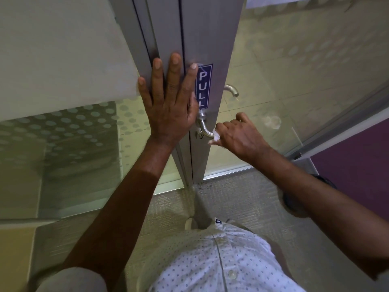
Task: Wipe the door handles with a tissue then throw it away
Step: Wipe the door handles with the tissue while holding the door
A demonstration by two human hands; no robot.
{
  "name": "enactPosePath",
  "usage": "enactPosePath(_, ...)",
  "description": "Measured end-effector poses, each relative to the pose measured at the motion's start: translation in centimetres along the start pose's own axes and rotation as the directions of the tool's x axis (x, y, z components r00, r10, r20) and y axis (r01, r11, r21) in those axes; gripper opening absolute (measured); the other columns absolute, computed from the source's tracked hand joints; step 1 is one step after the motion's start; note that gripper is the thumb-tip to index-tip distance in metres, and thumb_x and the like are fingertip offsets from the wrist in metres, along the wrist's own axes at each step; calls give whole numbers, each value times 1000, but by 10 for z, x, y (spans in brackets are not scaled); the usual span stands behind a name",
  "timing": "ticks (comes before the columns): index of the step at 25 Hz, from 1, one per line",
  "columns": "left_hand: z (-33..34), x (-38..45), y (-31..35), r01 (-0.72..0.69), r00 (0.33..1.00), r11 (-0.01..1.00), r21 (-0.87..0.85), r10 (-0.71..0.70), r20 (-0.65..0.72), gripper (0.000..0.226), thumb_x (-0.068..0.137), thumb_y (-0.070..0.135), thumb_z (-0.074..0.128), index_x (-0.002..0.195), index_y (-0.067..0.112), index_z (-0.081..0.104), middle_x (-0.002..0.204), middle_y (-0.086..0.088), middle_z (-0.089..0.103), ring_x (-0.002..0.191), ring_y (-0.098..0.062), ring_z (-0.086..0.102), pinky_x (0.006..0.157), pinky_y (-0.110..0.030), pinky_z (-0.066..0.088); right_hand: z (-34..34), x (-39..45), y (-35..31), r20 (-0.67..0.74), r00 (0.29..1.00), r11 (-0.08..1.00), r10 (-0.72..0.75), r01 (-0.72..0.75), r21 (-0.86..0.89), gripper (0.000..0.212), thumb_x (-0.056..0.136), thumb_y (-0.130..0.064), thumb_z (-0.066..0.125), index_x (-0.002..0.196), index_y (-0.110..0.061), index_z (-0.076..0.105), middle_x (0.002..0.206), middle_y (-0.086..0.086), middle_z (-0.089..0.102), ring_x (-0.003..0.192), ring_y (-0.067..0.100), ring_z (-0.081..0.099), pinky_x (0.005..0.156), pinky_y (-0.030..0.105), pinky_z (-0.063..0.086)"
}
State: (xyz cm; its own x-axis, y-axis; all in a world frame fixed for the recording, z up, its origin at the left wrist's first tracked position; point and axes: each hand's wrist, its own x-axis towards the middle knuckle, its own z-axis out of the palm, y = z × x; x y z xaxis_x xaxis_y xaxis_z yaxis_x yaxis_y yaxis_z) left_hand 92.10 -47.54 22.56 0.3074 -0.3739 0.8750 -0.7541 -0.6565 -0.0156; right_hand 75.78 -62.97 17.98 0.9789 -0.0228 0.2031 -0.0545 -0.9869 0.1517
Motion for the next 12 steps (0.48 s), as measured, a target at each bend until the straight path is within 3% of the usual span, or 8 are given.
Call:
enactPosePath(3,-2,-1,2,14,1000,999,47,-15,22,57,107,43,50,159,28,36,176,2,-18,161,-22,-24,129,-49,-19,-5,4,2,39,999,1000,-14,14,17,57,103,-66,35,97,-15,61,68,3,67,57,23,59,86,42,42)
enactPosePath(6,-6,-2,7,44,997,994,97,-49,56,58,107,44,48,160,26,33,169,-11,13,160,-22,-27,128,-49,-21,0,-8,1,-57,998,999,2,0,44,28,105,-41,53,102,-13,60,81,7,66,70,27,63,91,45,43)
enactPosePath(7,-8,-2,9,53,997,993,101,-59,55,59,107,45,49,160,24,32,164,-13,19,162,-23,-23,128,-49,-22,2,-13,2,-82,997,1000,-2,4,24,13,102,-26,58,104,-13,59,85,7,64,75,29,62,93,46,42)
enactPosePath(9,-10,5,15,53,998,992,112,-56,24,63,106,46,50,160,21,29,160,-16,23,161,-33,3,128,-49,-21,6,-21,4,-124,992,1000,2,-6,-29,15,96,-8,59,111,-12,61,91,7,61,81,29,58,96,47,42)
enactPosePath(12,-10,29,22,36,998,994,105,-30,-58,74,103,45,57,163,20,22,159,-19,24,147,-43,24,129,-49,-14,4,-22,5,-130,991,998,-14,6,-66,11,96,-8,61,105,-15,61,87,5,60,77,27,57,94,45,43)
